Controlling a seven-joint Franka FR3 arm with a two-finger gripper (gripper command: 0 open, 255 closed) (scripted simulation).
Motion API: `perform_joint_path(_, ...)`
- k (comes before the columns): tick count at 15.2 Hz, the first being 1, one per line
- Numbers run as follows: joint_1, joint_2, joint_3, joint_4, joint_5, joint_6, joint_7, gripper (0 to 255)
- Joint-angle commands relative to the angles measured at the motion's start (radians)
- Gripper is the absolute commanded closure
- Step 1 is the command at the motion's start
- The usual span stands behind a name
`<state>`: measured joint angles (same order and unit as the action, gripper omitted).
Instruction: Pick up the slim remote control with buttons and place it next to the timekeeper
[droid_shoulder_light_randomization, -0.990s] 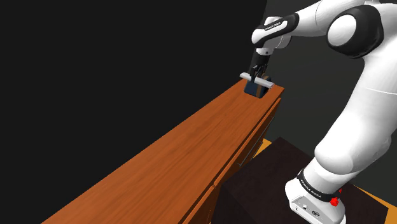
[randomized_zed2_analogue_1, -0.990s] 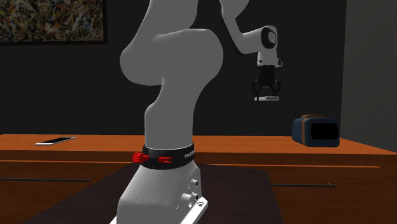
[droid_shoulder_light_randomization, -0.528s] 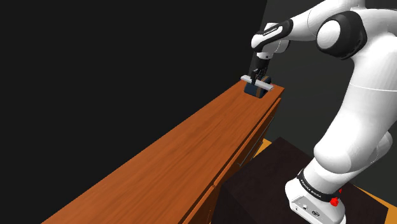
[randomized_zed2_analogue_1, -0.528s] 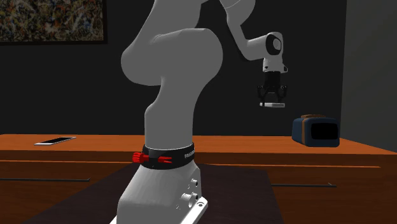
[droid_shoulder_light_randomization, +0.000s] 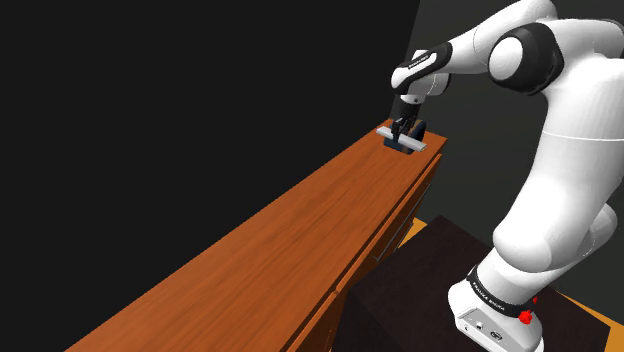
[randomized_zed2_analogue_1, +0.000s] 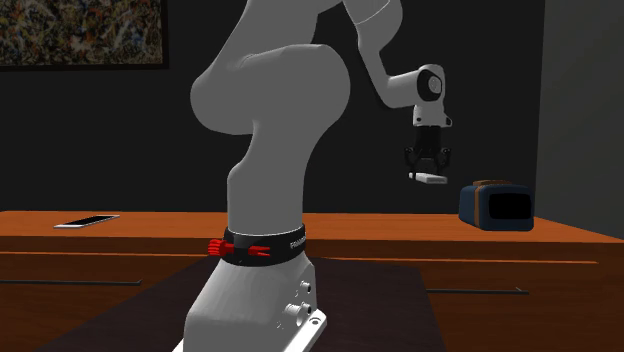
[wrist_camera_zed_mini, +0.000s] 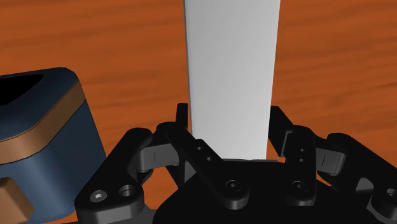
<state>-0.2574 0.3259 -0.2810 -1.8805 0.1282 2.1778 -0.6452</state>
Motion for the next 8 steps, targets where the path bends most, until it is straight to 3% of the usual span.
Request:
perform_joint_path(1, -0.001, 0.013, 0.003, -0.012, 0.006, 0.025, -0.003, 255)
perform_joint_path(8, -0.007, 0.066, 0.012, -0.037, 0.027, 0.101, -0.018, 255)
